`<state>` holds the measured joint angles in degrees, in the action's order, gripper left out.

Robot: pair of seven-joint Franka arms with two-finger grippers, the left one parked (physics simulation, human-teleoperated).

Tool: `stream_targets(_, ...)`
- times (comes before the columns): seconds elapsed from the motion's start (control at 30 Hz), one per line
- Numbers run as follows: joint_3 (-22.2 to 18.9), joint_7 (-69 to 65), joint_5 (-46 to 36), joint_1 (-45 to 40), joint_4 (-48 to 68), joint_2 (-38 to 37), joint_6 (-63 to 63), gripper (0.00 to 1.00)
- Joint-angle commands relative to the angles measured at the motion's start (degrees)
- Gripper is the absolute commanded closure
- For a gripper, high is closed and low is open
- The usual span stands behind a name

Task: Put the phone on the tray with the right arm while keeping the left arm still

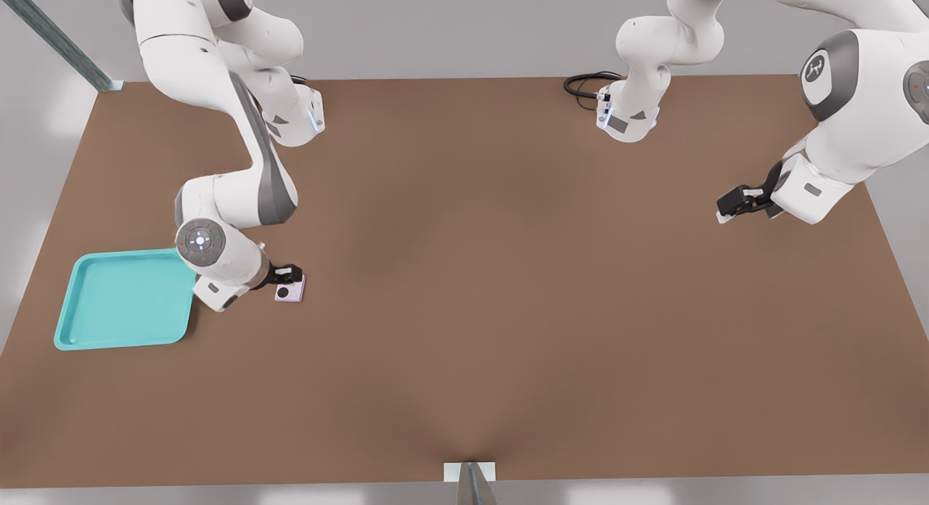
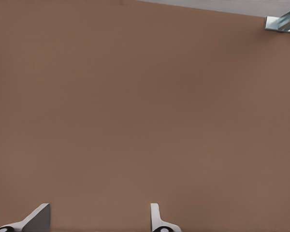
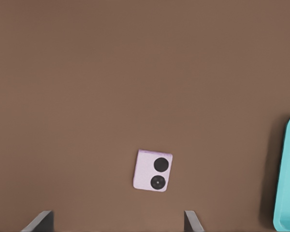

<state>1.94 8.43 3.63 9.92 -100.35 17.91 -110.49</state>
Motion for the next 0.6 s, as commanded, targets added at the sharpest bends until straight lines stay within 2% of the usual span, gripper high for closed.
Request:
stream_targets(0.0, -0.01, 11.43, -0.03, -0.08, -2.66, 0.63, -15.54, 0.00)
stream_targets(0.2, -0.01, 11.43, -0.12, -0.25, -4.77, 3.53, -18.01, 0.00)
stream_targets(0.43, -0.01, 11.43, -0.21, -0.51, -13.65, -0.07, -21.35, 0.00)
stream_targets(0.57, -0.01, 11.08, -0.21, -0.51, -13.91, 2.48, -23.28, 0.00)
